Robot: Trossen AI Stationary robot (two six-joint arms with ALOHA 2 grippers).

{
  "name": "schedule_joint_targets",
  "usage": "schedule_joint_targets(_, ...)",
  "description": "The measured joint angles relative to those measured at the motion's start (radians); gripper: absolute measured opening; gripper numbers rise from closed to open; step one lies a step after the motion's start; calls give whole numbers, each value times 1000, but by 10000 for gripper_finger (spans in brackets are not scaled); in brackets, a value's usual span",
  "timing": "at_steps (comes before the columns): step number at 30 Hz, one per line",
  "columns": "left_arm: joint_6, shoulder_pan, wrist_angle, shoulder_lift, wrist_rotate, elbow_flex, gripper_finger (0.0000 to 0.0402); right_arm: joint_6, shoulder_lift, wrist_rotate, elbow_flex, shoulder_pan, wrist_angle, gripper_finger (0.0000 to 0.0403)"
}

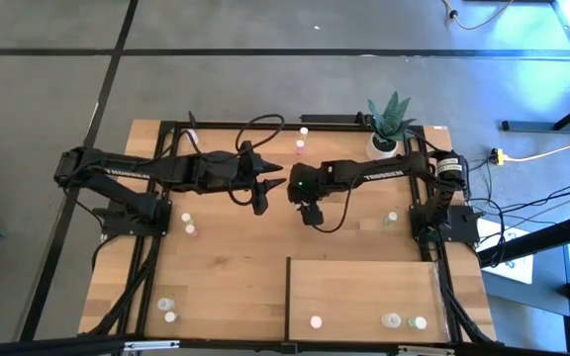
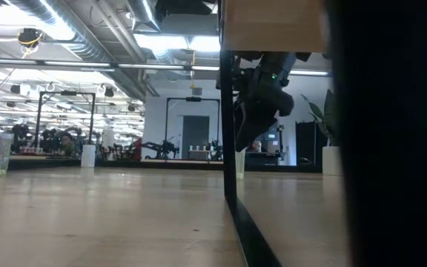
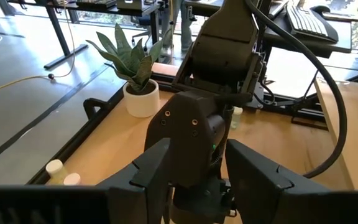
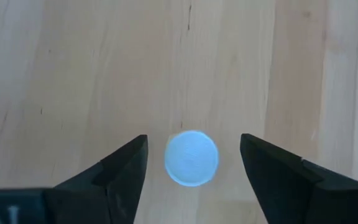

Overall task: Pick and place medicine bottles onto shelf by color
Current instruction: Put the bottom yellow pill bottle on the shelf

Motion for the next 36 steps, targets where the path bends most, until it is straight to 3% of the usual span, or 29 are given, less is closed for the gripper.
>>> schedule_joint_targets(26, 0, 0, -1, 0, 0, 0, 147, 13, 0, -8, 0, 0, -6, 130)
schedule_joint_targets(36, 0, 0, -3, 0, 0, 0, 147, 118, 0, -29, 2, 1, -10, 128)
